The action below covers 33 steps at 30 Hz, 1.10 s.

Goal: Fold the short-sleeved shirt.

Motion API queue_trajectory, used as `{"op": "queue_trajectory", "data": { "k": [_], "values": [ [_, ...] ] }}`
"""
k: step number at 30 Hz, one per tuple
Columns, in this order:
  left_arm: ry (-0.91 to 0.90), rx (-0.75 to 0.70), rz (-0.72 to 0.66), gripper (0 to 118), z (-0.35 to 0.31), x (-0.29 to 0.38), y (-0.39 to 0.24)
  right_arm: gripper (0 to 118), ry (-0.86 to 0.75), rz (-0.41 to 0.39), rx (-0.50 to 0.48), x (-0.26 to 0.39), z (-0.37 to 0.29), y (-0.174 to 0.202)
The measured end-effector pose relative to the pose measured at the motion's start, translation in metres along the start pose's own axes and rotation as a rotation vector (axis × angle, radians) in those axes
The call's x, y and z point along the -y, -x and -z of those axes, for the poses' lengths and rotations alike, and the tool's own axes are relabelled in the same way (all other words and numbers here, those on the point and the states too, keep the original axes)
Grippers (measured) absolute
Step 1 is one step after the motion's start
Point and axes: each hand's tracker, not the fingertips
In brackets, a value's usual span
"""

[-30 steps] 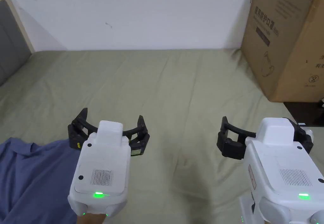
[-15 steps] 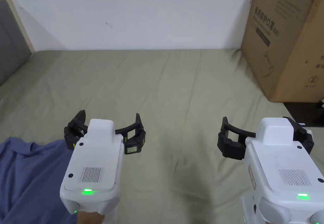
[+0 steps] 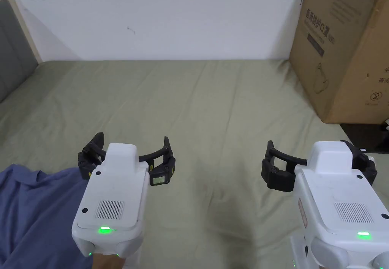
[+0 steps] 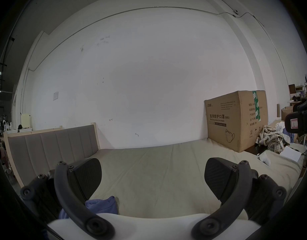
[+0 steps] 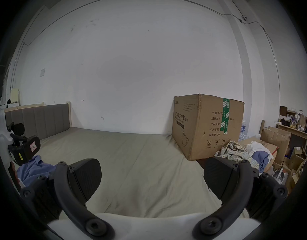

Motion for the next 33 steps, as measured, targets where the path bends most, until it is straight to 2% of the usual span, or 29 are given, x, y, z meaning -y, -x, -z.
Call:
{"op": "queue_trajectory", "data": {
  "k": [8,11,12,13,14,15,16,17,20,26,30,33],
  "values": [
    [0.002,0.008,-0.004,117,0.0,-0.005,-0.001,115,0.008,-0.004,0.003,-0.001,0.0,-0.001],
    [0.005,0.01,-0.034,106,0.0,-0.009,0.002,110,0.013,0.0,0.015,-0.003,0.0,-0.001],
    [-0.001,0.018,-0.05,106,-0.002,-0.01,0.003,110,0.015,0.003,0.02,-0.004,-0.001,-0.001],
    [-0.006,0.018,-0.056,90,-0.003,-0.01,0.003,103,0.017,0.005,0.02,-0.004,-0.001,-0.002],
    [0.0,0.014,-0.058,61,-0.002,-0.011,0.003,82,0.016,0.007,0.015,-0.005,-0.002,-0.002],
    [0.007,0.013,-0.06,36,-0.001,-0.012,0.003,55,0.011,0.004,0.019,-0.005,-0.002,-0.002],
    [0.013,0.021,-0.068,13,0.0,-0.013,0.004,23,0.01,-0.001,0.031,-0.005,-0.001,-0.001],
    [0.016,0.016,-0.078,0,0.0,-0.011,0.005,0,0.009,-0.011,0.048,-0.005,0.0,-0.002],
    [0.003,-0.005,-0.088,0,-0.002,-0.013,0.009,0,0.017,0.013,0.024,-0.007,0.002,-0.002],
    [0.021,-0.033,-0.077,0,0.0,-0.012,0.025,0,0.013,0.004,-0.01,-0.01,0.009,0.006],
    [0.026,-0.101,-0.065,0,-0.009,-0.011,0.053,0,0.003,0.001,-0.077,-0.015,0.02,0.028],
    [0.03,-0.177,-0.056,0,-0.019,-0.009,0.085,0,-0.006,-0.003,-0.164,-0.019,0.029,0.055]
  ]
}}
